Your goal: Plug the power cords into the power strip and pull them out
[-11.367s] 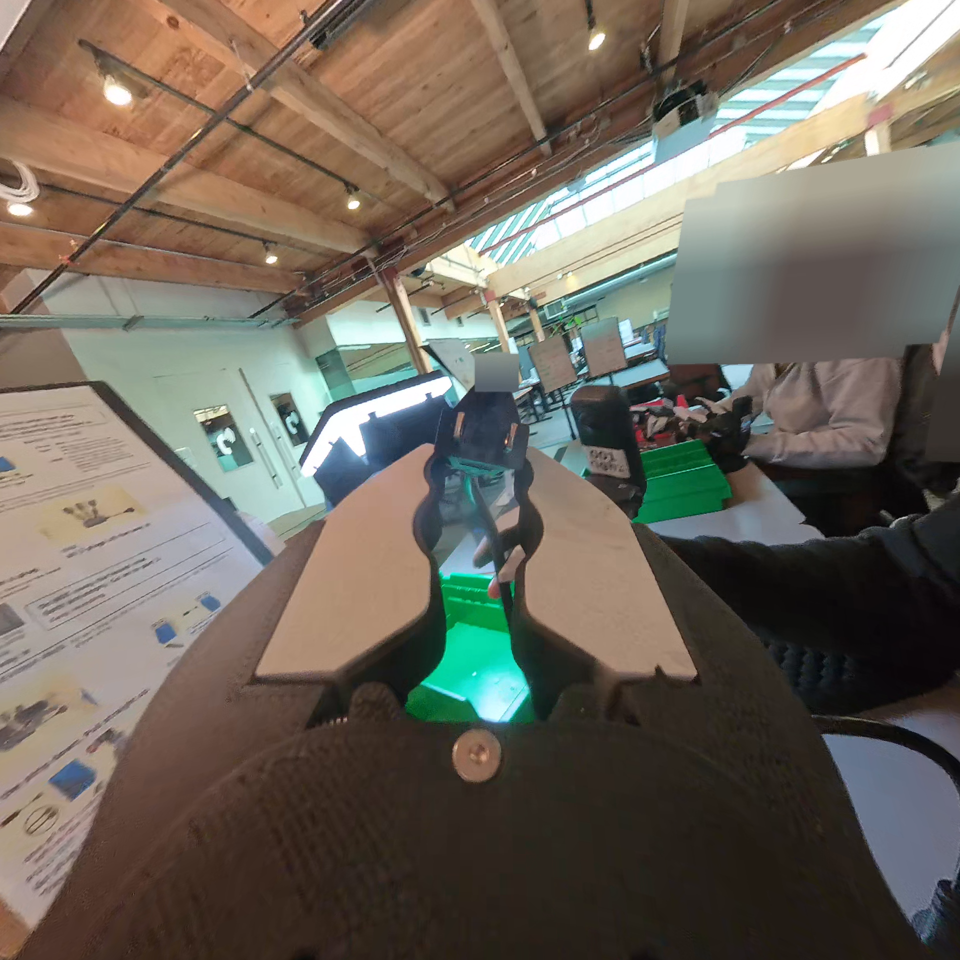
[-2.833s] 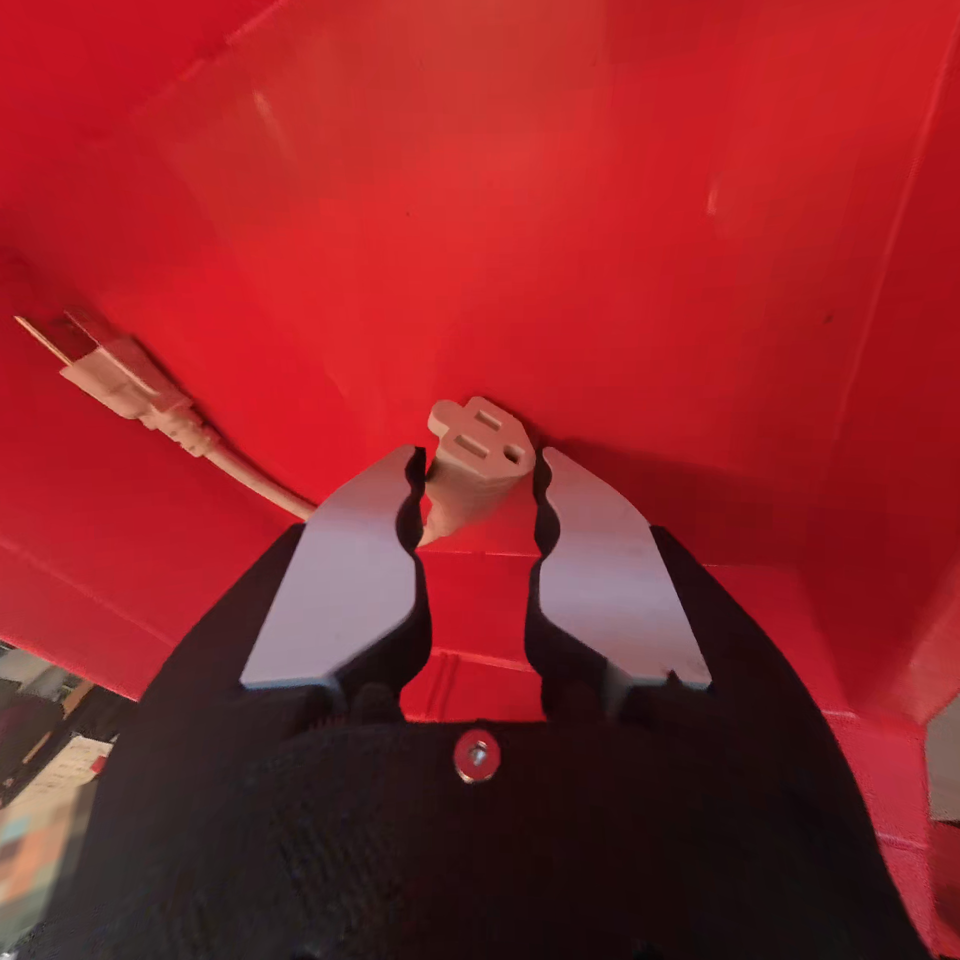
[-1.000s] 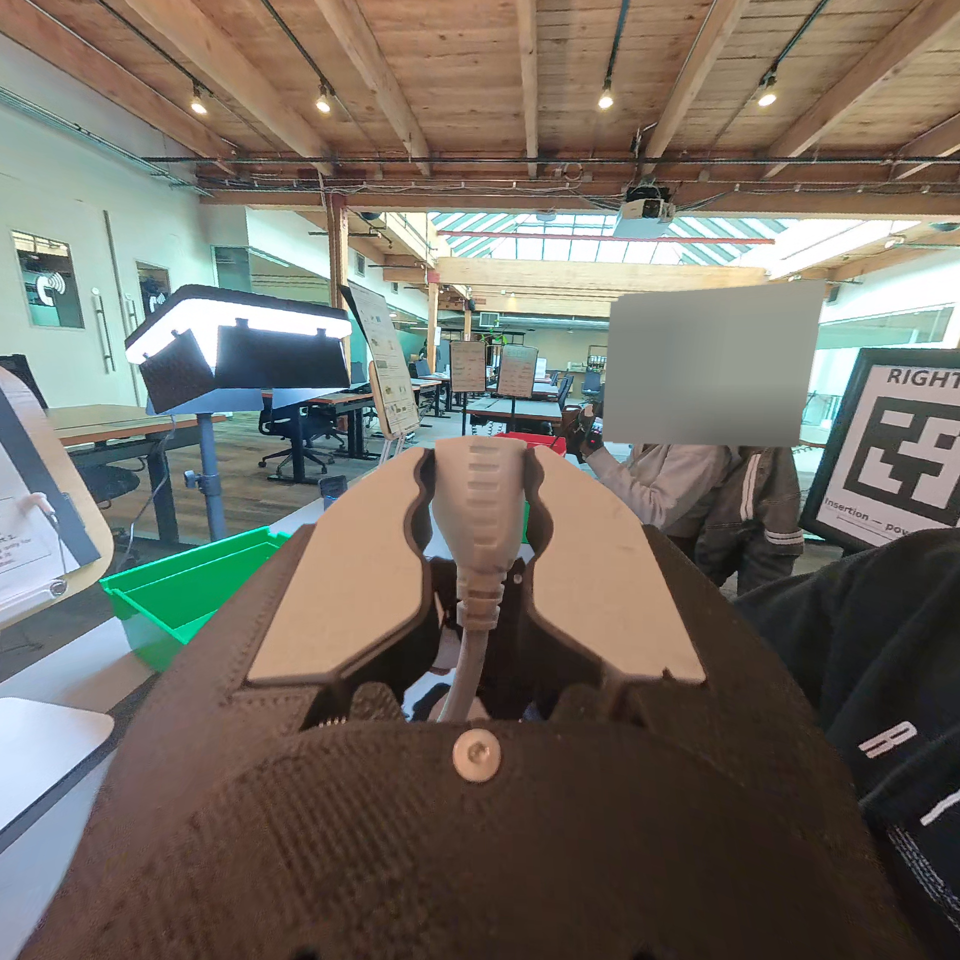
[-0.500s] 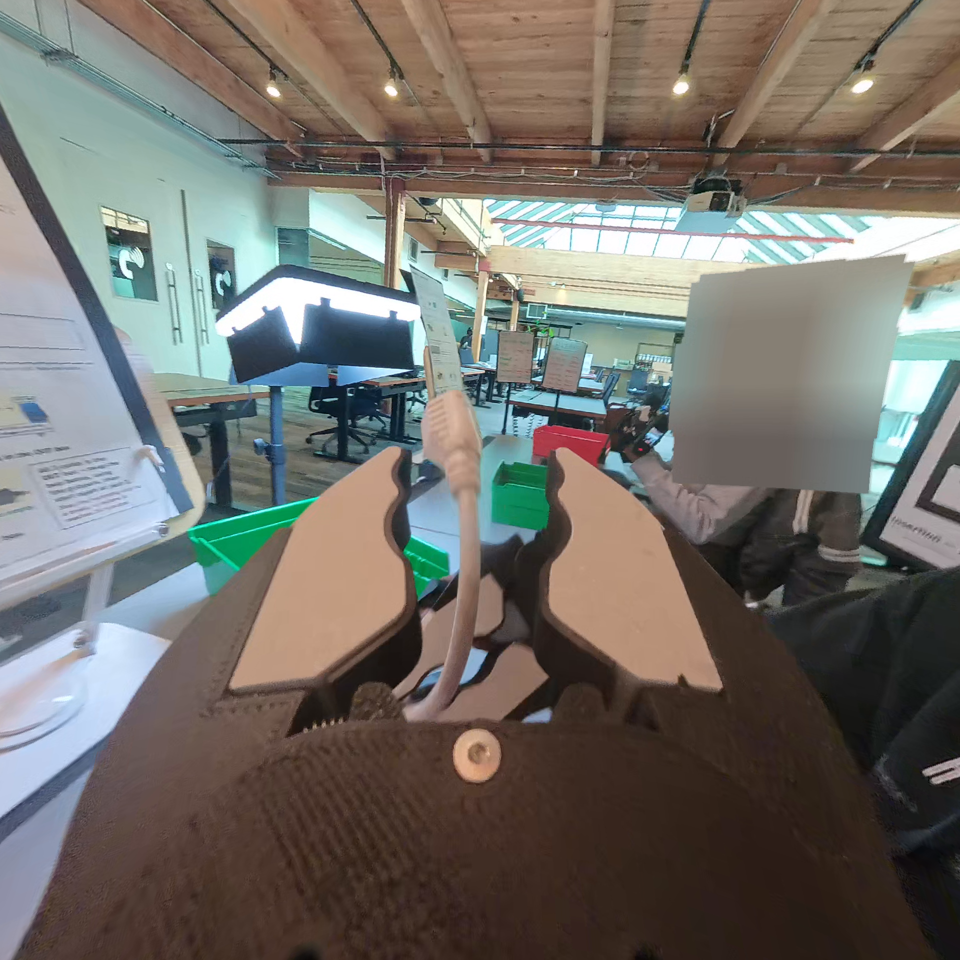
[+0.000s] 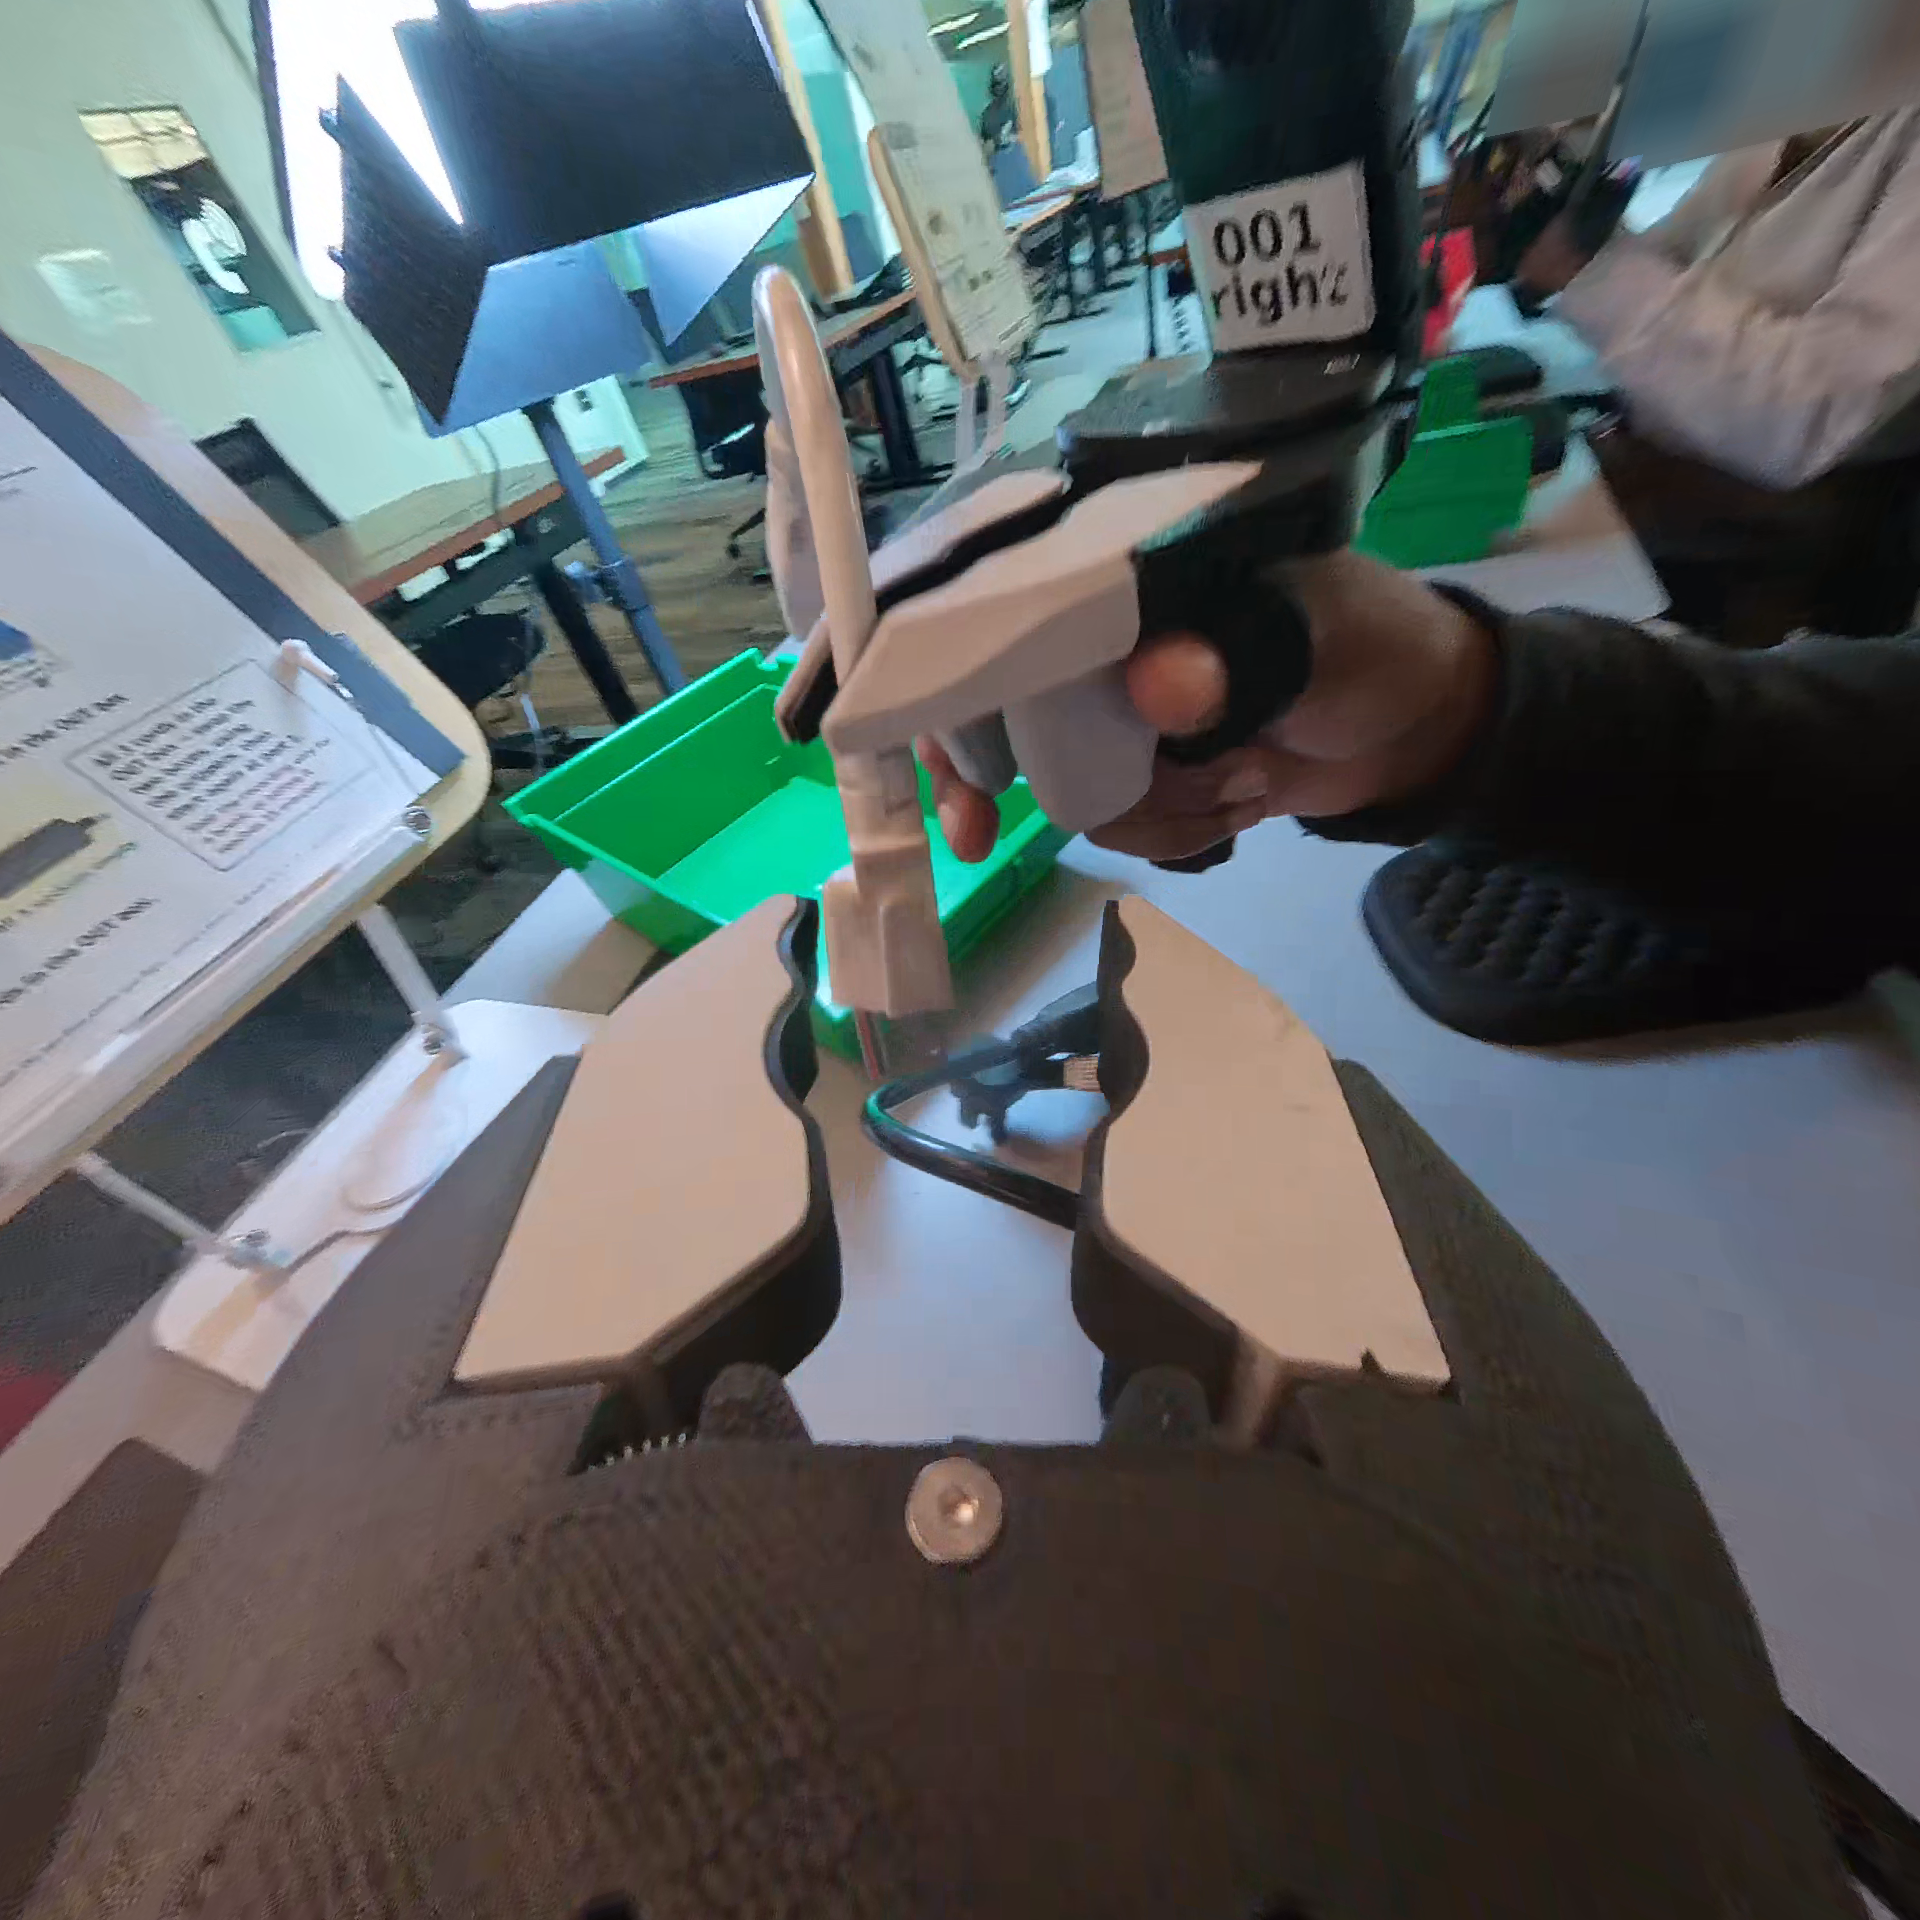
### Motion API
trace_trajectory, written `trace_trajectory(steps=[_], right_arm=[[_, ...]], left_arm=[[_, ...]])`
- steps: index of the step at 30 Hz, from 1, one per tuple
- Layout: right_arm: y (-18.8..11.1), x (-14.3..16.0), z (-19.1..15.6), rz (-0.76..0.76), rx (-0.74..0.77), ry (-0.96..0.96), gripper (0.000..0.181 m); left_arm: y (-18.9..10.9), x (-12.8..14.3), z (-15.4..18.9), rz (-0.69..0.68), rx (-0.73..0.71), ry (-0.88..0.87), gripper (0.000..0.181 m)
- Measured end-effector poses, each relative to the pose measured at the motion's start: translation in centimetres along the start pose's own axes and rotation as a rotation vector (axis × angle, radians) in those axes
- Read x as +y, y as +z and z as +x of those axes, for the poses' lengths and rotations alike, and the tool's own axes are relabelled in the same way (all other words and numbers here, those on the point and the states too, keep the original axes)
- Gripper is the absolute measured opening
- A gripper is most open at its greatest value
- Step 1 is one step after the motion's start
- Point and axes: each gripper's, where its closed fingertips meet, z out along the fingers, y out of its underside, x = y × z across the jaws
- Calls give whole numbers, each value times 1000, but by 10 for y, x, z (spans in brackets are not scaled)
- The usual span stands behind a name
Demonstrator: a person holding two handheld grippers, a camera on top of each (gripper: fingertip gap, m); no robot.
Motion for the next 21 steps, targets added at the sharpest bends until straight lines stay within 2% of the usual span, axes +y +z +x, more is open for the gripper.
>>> trace_trajectory(steps=[5,10,15,17,21], right_arm=[[-2,-10,-2,79,-33,139,10],[-1,-11,-8,106,-50,193,10],[0,-14,-11,139,-65,231,10],[-1,-14,-12,134,-76,206,11],[-8,-24,-18,150,-144,127,17]], left_arm=[[11,10,-7,-7,-99,73,51],[6,0,-14,61,-210,178,31],[2,-2,-17,56,-262,235,27],[1,-3,-14,52,-209,177,27],[-12,-22,-2,173,45,-138,26]])
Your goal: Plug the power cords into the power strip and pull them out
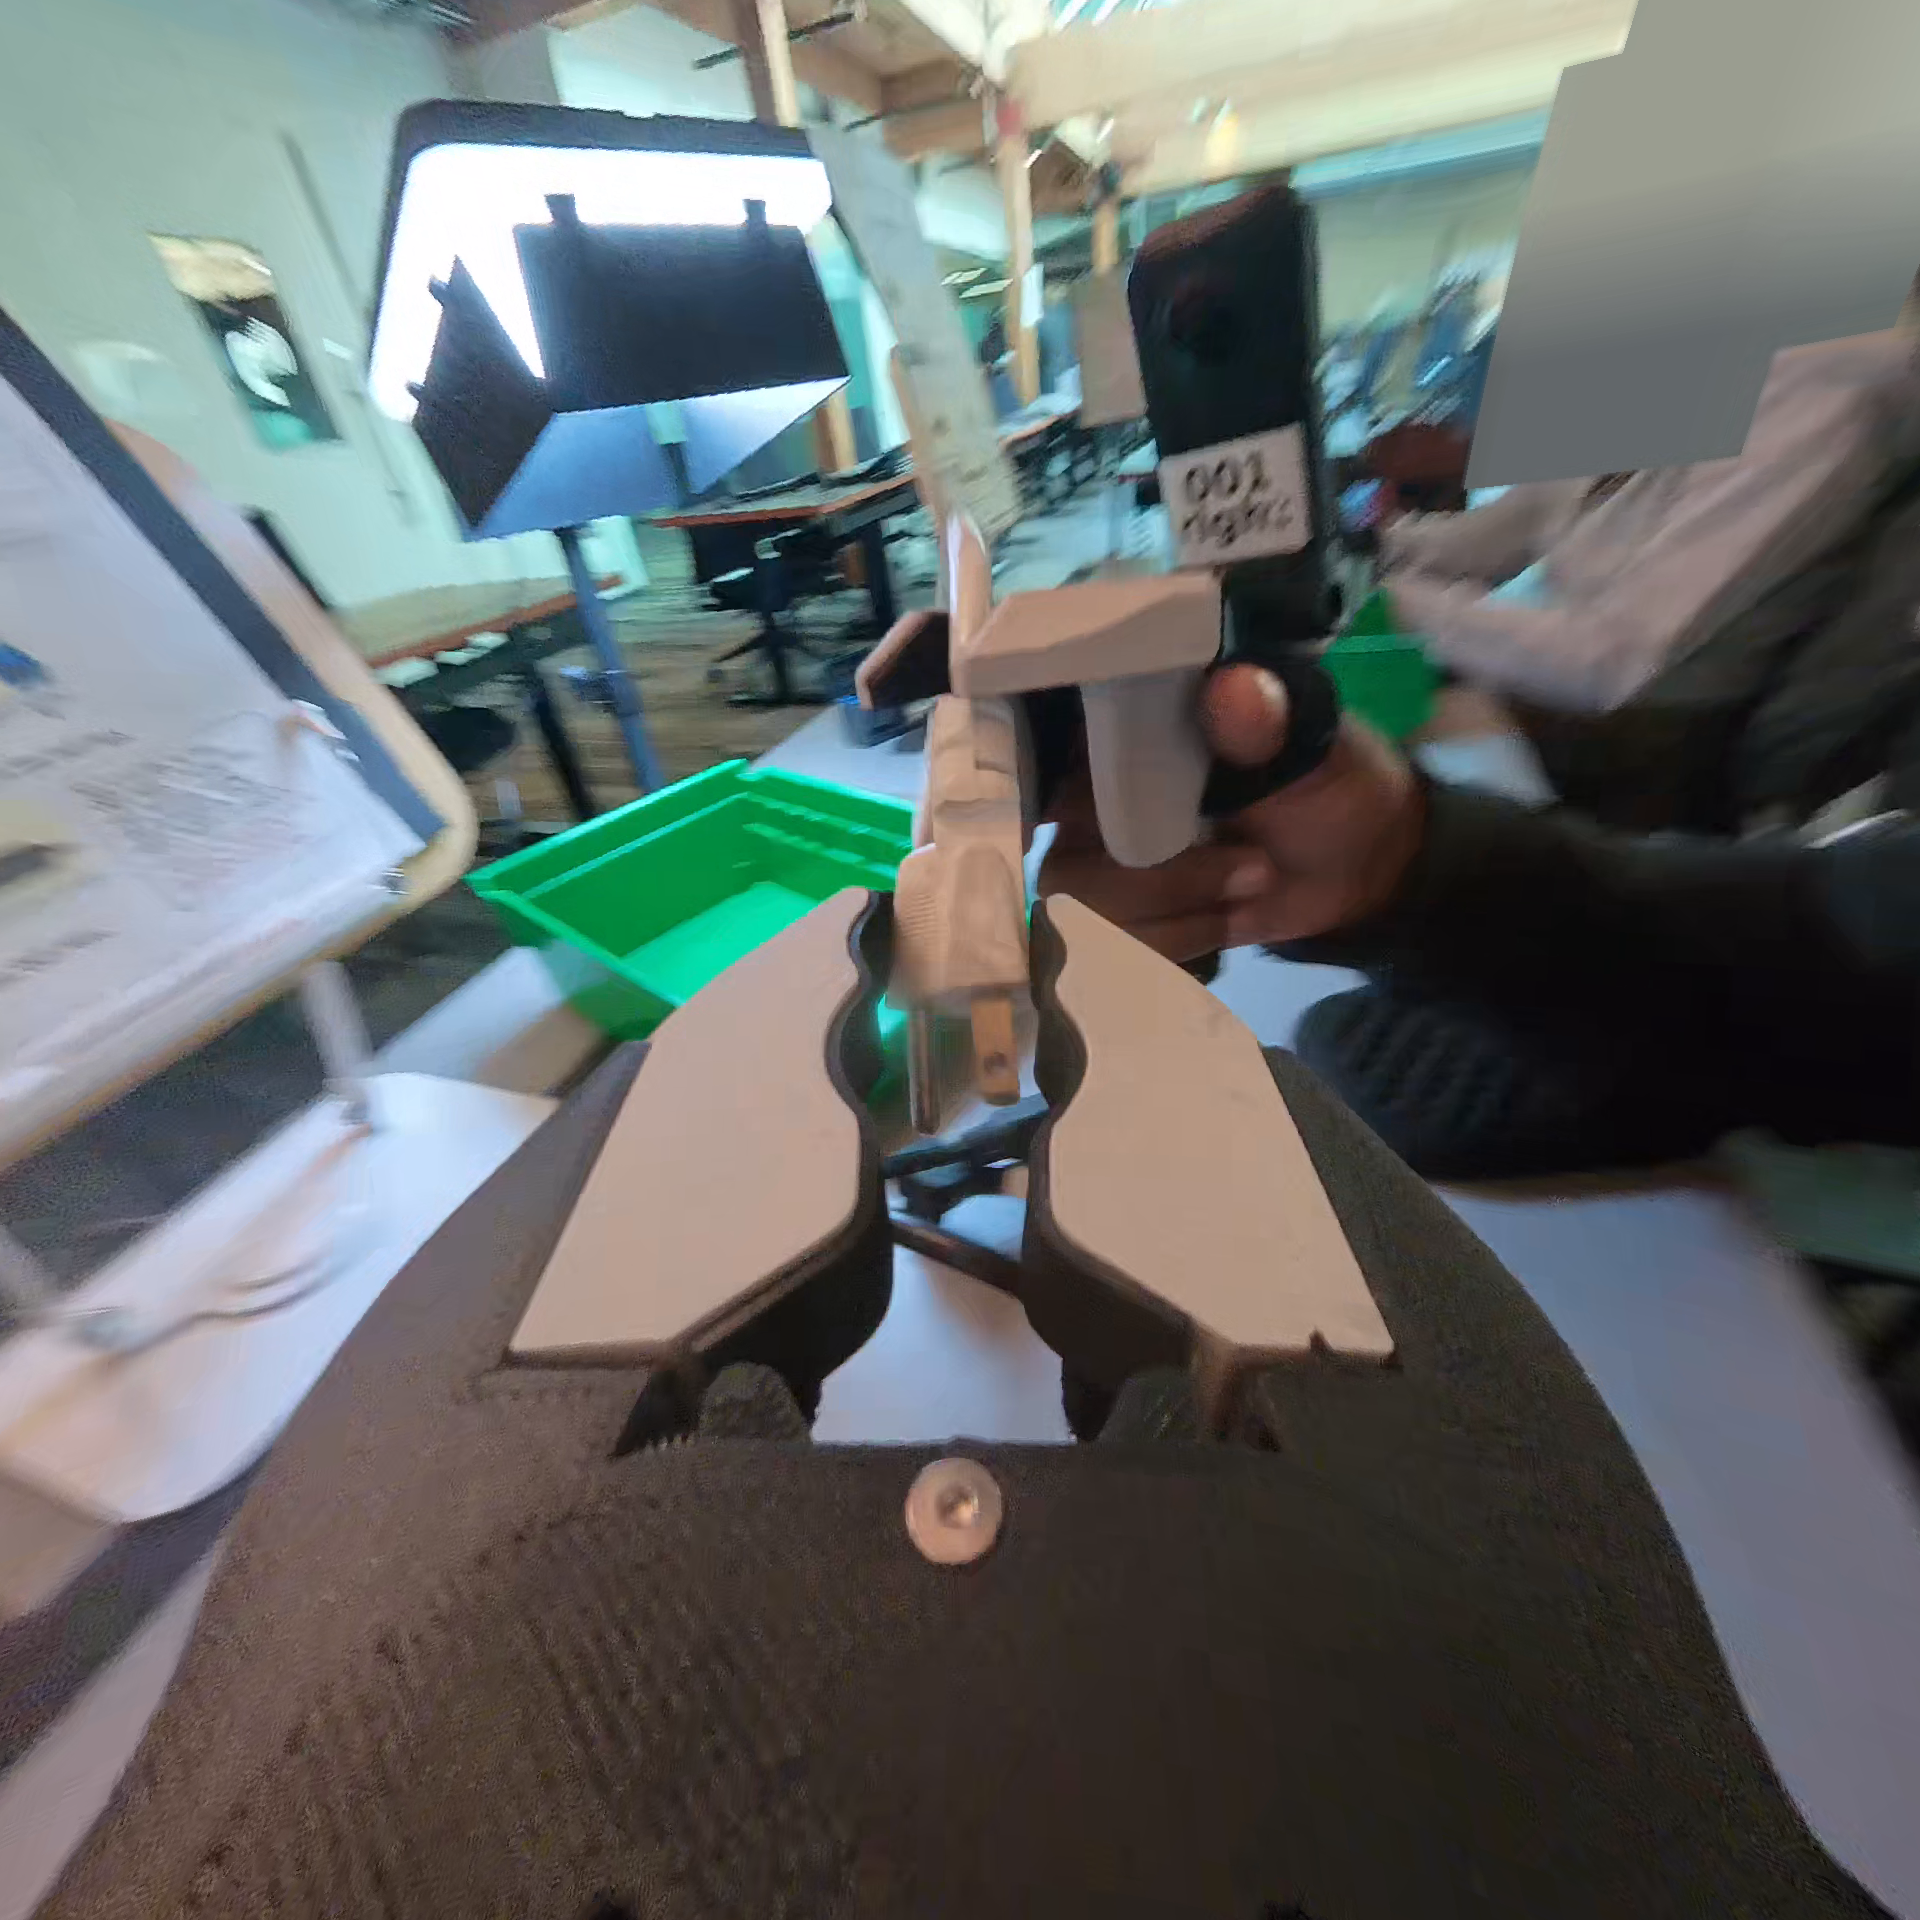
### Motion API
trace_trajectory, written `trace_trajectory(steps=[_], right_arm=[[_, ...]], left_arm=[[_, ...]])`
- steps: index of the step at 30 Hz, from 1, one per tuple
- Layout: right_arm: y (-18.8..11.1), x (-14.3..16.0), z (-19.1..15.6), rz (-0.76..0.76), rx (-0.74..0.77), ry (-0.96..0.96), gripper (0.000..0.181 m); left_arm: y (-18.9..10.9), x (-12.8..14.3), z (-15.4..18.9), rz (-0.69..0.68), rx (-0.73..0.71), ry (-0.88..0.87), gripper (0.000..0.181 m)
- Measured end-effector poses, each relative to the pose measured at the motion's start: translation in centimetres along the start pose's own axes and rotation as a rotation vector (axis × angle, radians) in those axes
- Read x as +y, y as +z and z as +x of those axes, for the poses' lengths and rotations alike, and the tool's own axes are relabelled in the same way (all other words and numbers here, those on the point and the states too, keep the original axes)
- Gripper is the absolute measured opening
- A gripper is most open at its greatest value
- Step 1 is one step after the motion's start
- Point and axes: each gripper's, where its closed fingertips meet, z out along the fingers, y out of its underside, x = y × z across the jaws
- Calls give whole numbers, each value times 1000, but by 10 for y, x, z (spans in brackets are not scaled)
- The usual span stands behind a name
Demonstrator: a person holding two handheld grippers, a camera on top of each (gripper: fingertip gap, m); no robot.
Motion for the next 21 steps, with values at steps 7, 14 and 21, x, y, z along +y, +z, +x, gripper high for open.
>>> trace_trajectory(steps=[7,14,21], right_arm=[[-21,46,-43,-471,-255,-99,33],[-39,48,-12,-636,13,-674,44],[-15,82,32,-626,127,-711,6]], left_arm=[[-20,-15,-15,133,139,-353,18],[-30,-12,-28,114,141,-437,15],[-34,-27,-19,147,136,-404,15]])
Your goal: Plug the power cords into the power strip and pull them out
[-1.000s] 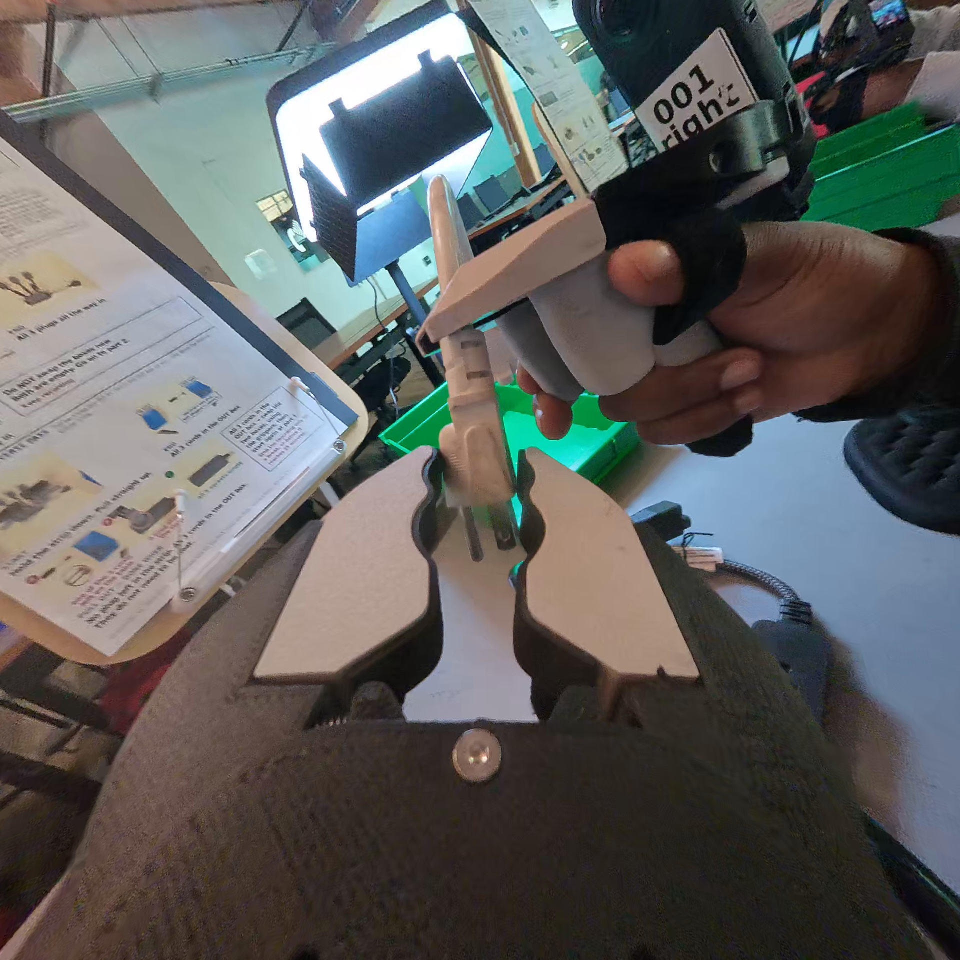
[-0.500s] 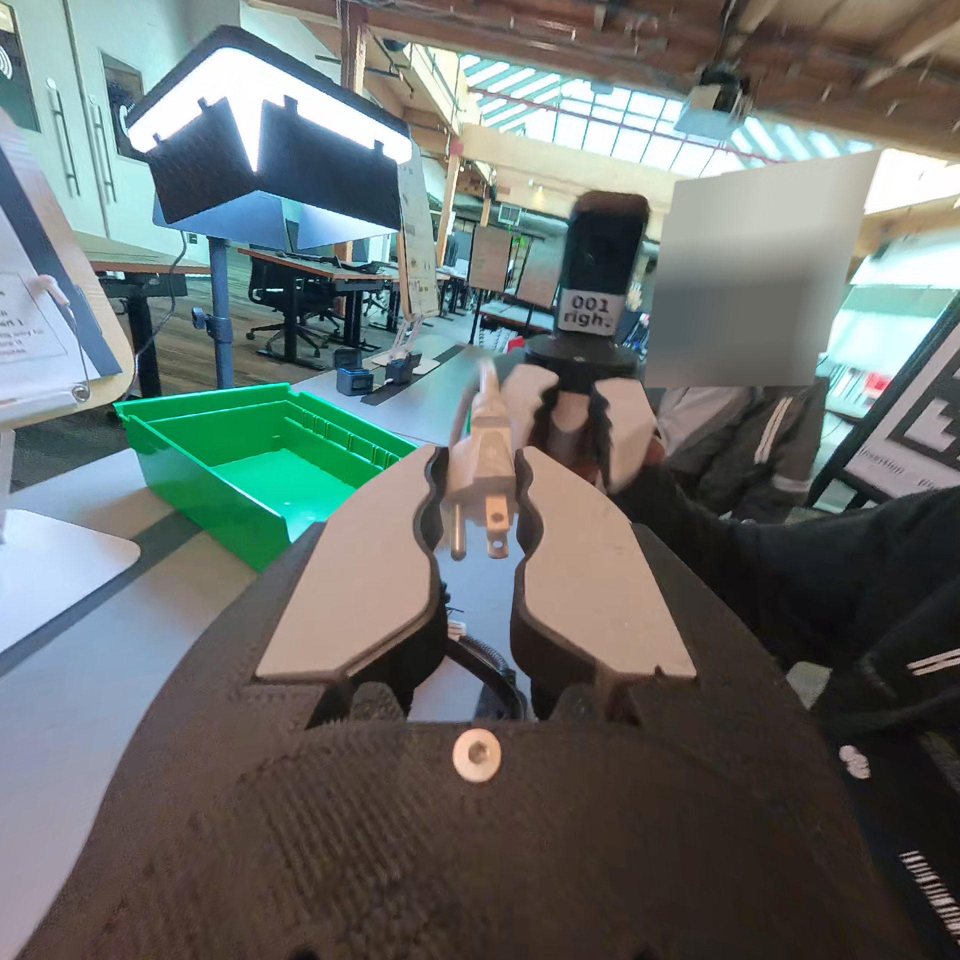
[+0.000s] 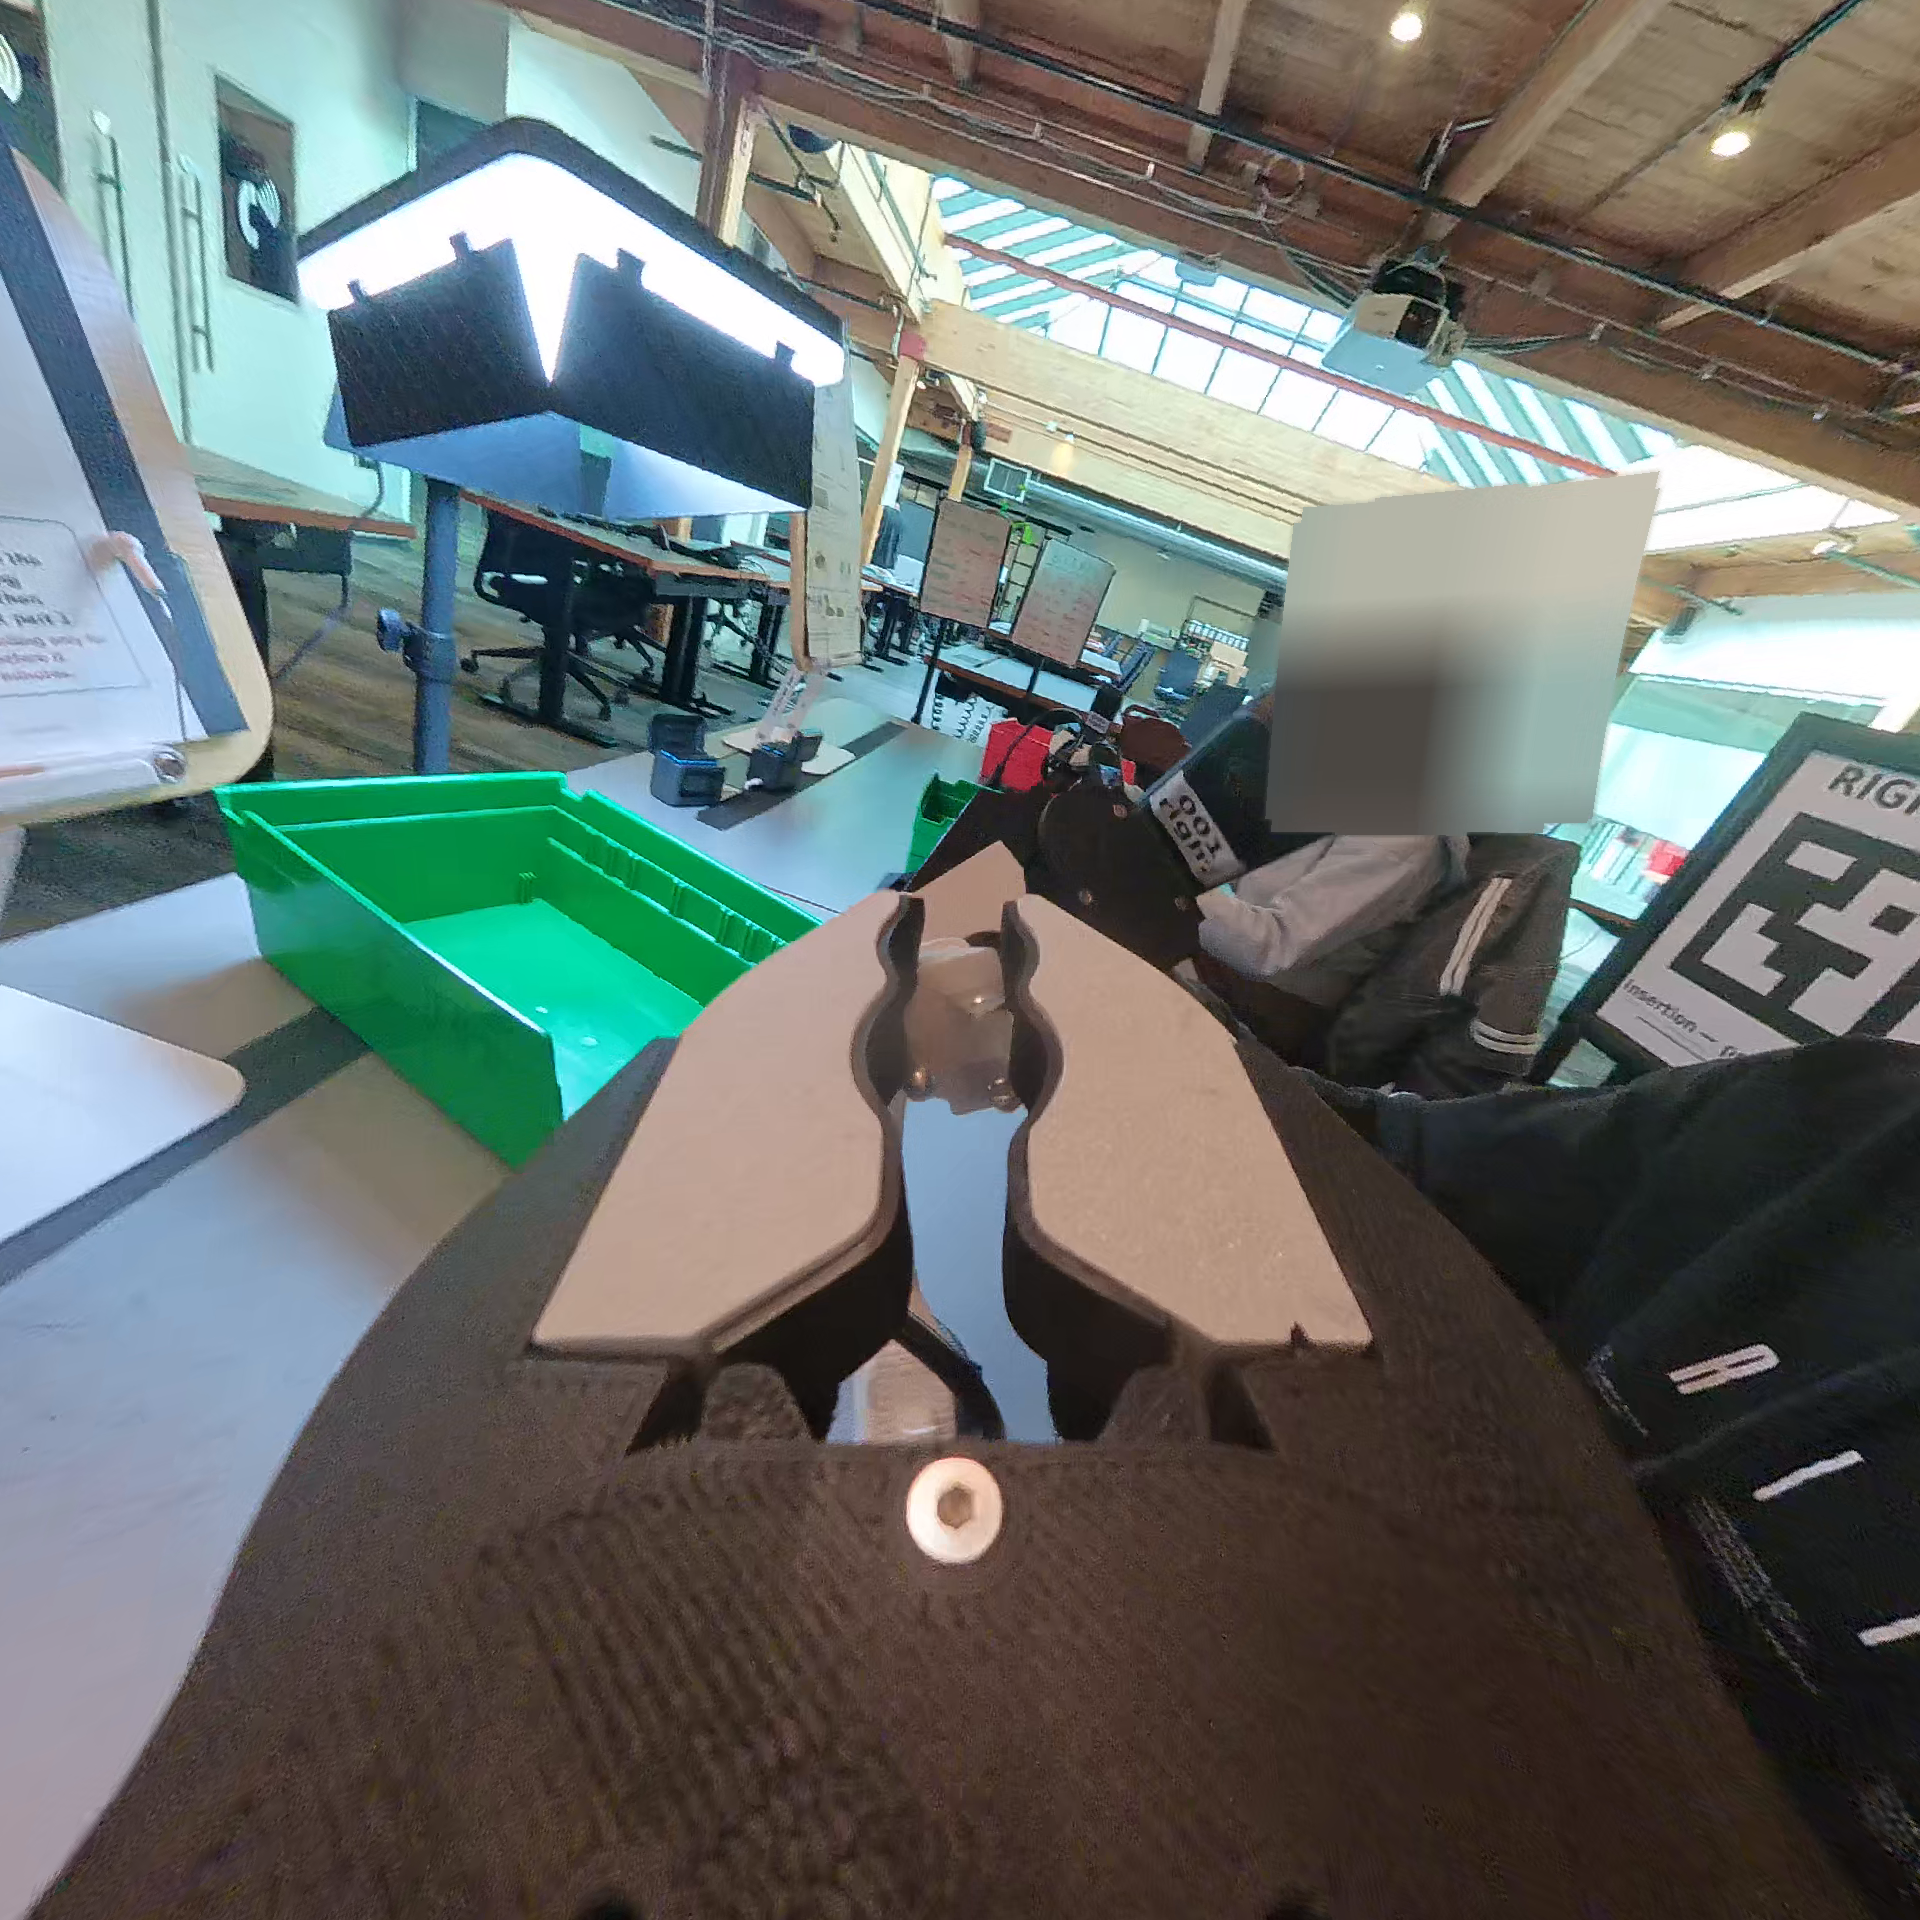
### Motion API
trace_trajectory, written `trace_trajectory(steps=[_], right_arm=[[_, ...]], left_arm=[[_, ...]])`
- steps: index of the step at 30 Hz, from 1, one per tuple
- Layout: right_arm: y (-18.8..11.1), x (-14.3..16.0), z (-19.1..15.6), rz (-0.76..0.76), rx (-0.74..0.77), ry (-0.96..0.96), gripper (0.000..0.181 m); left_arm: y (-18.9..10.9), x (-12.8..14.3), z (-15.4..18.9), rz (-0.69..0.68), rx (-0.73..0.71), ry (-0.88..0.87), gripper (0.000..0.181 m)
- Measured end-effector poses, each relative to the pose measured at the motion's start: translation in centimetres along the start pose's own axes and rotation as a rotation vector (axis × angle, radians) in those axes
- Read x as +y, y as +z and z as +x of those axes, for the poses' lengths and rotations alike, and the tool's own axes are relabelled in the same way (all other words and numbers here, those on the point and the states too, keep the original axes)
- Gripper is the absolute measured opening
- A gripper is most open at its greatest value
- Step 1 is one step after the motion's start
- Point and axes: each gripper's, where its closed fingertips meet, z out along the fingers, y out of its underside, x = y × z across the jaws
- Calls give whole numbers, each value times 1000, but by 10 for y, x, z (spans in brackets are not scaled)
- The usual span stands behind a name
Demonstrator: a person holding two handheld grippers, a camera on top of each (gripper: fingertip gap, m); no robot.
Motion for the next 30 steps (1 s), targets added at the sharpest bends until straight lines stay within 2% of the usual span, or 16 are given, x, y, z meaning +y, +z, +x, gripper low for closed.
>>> trace_trajectory(steps=[3,5,7,9,13,17,19,21,24,27,30], right_arm=[[-17,-11,5,15,-52,128,2],[-27,-2,6,-52,-81,188,3],[-33,-1,5,-36,-121,289,2],[-35,-2,5,-22,-166,372,2],[-35,9,-2,-89,-214,414,2],[-33,13,-13,-132,-262,425,2],[-33,13,-19,-151,-283,426,2],[-33,14,-21,-169,-286,427,2],[-38,9,-21,-138,-300,405,2],[-55,-24,-23,80,-362,326,10],[-84,-68,-32,364,-457,248,41]], left_arm=[[-3,-3,1,-11,-39,136,17],[-5,0,7,-57,-31,223,27],[-6,7,12,-130,-37,314,37],[-6,10,10,-186,-132,513,42],[-6,13,-4,-317,-395,967,44],[-2,32,-15,-480,-477,1220,45],[-2,41,-25,-548,-506,1269,41],[-1,47,-29,-575,-502,1303,29],[1,46,-23,-536,-470,1284,29],[2,37,-7,-397,-357,1102,29],[2,24,15,-231,-199,882,29]])
